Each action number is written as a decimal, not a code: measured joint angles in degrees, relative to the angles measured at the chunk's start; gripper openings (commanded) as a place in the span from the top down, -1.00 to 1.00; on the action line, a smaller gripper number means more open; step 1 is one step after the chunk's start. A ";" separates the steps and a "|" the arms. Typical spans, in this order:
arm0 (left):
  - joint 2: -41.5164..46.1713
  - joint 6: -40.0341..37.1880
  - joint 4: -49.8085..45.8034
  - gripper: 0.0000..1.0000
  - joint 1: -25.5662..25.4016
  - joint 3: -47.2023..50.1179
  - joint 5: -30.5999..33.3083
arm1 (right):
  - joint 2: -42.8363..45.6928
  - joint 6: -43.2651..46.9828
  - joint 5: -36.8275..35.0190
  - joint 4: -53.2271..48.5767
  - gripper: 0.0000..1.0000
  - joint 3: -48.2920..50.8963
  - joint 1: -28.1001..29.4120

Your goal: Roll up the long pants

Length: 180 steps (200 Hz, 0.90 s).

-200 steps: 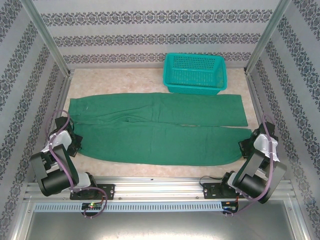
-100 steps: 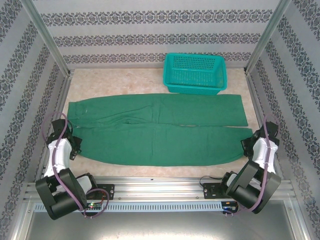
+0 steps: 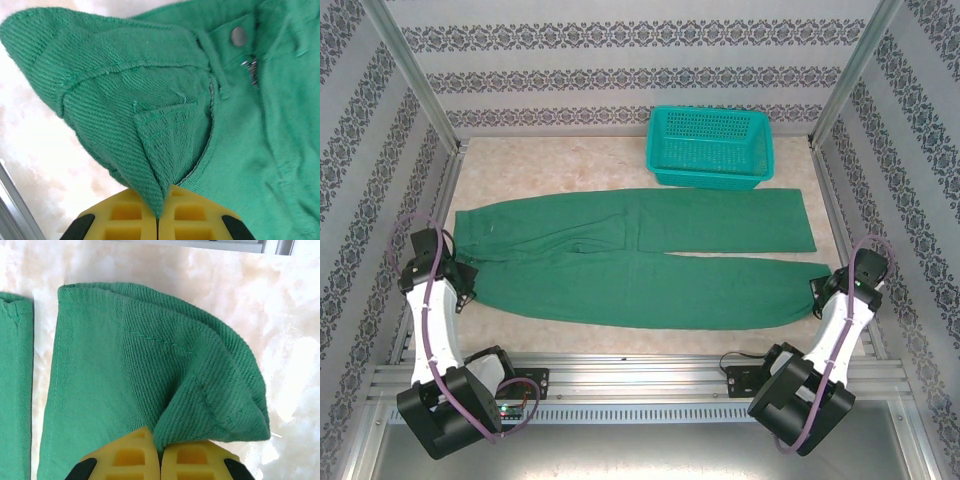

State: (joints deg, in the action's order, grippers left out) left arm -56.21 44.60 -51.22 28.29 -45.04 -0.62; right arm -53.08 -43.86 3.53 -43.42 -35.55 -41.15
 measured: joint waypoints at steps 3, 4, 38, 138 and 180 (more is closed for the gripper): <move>-0.26 -0.02 0.00 1.00 0.02 -0.61 -0.11 | -0.31 -0.04 0.00 -0.04 1.00 -0.07 0.00; -0.33 -0.02 0.00 1.00 0.02 -0.72 -0.13 | -0.39 -0.07 0.02 -0.04 1.00 -0.09 0.00; -7.50 0.02 1.20 1.00 0.39 -6.91 -1.86 | -6.29 -1.57 0.57 0.33 1.00 -4.15 0.02; -36.89 0.37 7.98 1.00 -1.22 -28.72 -10.32 | -36.22 -5.33 -0.13 5.03 1.00 -36.92 16.72; -49.09 -1.29 8.07 1.00 -5.38 -44.17 -10.71 | -50.99 -5.07 -1.57 5.25 1.00 -51.54 20.17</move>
State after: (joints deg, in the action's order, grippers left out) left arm -105.30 43.31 -43.16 22.92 -89.21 -11.33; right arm -104.07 -48.93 1.96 -38.17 -87.09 -20.97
